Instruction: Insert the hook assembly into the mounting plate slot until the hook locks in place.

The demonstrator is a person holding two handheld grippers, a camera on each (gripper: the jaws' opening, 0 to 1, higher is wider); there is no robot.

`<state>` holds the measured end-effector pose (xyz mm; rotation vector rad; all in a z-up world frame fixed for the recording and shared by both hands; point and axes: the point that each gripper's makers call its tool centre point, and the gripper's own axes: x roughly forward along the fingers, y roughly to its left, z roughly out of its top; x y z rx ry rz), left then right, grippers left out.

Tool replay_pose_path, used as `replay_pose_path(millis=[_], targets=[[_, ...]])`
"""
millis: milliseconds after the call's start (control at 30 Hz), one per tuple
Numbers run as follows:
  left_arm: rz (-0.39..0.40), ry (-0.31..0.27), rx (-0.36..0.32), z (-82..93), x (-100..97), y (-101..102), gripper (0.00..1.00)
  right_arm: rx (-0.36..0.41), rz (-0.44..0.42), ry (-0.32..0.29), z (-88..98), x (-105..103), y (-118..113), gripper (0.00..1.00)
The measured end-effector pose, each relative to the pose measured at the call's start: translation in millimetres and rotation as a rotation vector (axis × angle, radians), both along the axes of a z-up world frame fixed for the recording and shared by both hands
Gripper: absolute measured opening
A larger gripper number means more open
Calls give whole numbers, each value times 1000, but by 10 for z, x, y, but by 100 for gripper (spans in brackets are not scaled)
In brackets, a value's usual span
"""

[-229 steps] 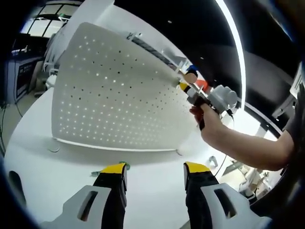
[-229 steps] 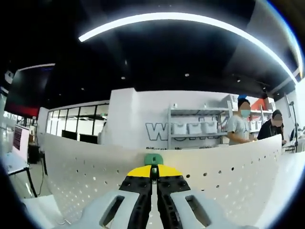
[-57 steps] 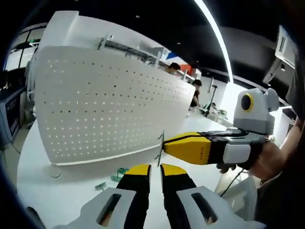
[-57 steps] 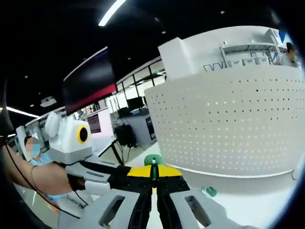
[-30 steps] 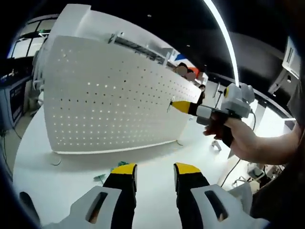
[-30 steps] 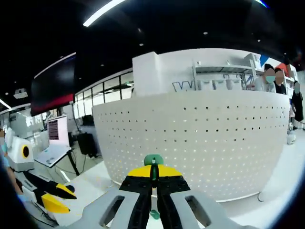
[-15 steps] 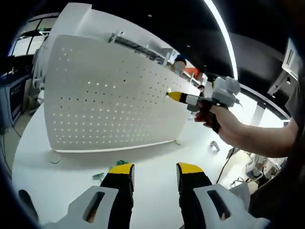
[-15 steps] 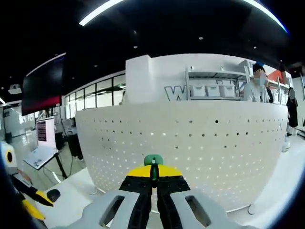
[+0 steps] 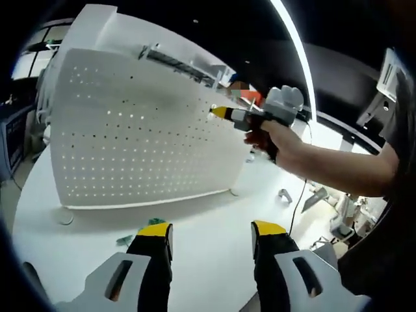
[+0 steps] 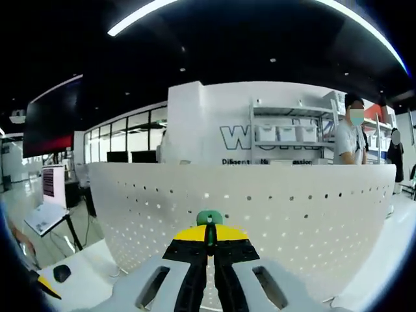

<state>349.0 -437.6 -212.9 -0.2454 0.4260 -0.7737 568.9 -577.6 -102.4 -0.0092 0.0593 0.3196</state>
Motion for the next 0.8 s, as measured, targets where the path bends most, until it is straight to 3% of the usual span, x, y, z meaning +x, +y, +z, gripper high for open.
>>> replay_pose_path(millis=[133, 300, 467, 800], targets=[[-19, -16, -13, 51, -39, -50, 54, 2, -10, -5, 30, 54, -27, 0], [-13, -83, -56, 209, -36, -65, 56, 4, -20, -13, 43, 91, -56, 0], [-7, -132, -46, 272, -21, -48, 59, 4, -30, -19, 61, 130, -85, 0], [-7, -144, 2, 220, -27, -8, 59, 20, -63, -42, 153, 257, -138, 0]])
